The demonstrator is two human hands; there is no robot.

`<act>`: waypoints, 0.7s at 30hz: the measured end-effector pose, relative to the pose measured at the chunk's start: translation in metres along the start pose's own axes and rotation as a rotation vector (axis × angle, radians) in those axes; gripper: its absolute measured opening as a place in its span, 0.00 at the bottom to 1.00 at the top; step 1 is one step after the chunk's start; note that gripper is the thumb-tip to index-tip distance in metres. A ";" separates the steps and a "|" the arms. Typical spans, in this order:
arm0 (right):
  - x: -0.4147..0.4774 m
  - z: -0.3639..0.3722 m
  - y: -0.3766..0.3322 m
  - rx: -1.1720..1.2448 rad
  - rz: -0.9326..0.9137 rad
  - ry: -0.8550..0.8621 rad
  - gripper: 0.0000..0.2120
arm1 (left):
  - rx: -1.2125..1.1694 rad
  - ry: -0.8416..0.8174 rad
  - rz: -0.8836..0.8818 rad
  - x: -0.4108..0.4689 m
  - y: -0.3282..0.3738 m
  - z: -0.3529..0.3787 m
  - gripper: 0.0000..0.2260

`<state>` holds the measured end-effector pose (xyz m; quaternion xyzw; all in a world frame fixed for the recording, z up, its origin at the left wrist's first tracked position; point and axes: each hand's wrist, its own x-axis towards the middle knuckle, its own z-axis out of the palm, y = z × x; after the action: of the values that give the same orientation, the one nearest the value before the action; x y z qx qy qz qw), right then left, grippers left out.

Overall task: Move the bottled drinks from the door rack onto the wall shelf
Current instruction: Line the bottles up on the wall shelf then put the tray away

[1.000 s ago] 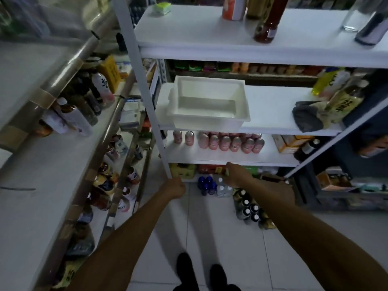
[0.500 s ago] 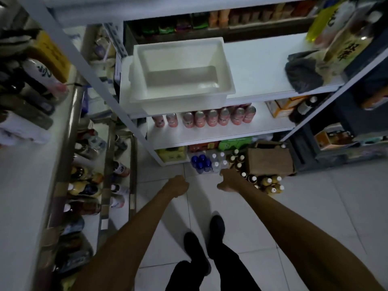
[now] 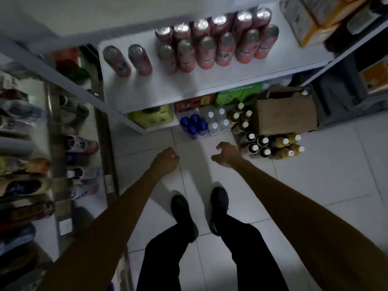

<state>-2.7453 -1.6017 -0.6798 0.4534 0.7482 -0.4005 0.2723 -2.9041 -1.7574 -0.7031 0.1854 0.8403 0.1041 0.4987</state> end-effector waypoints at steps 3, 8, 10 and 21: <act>0.054 0.050 0.015 0.065 0.021 -0.032 0.26 | -0.105 -0.046 -0.051 0.053 -0.043 0.040 0.09; 0.141 0.121 0.042 0.181 0.037 -0.030 0.23 | -0.171 -0.175 -0.206 0.136 -0.108 0.095 0.08; 0.178 0.140 0.050 0.195 0.028 -0.029 0.23 | -0.186 -0.189 -0.216 0.178 -0.124 0.105 0.11; 0.366 0.162 0.042 0.014 -0.202 0.007 0.14 | -0.413 0.214 0.067 0.395 -0.098 0.102 0.24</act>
<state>-2.8616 -1.5588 -1.0626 0.3789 0.7884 -0.4296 0.2245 -3.0066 -1.6836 -1.1032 0.0950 0.8426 0.3092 0.4305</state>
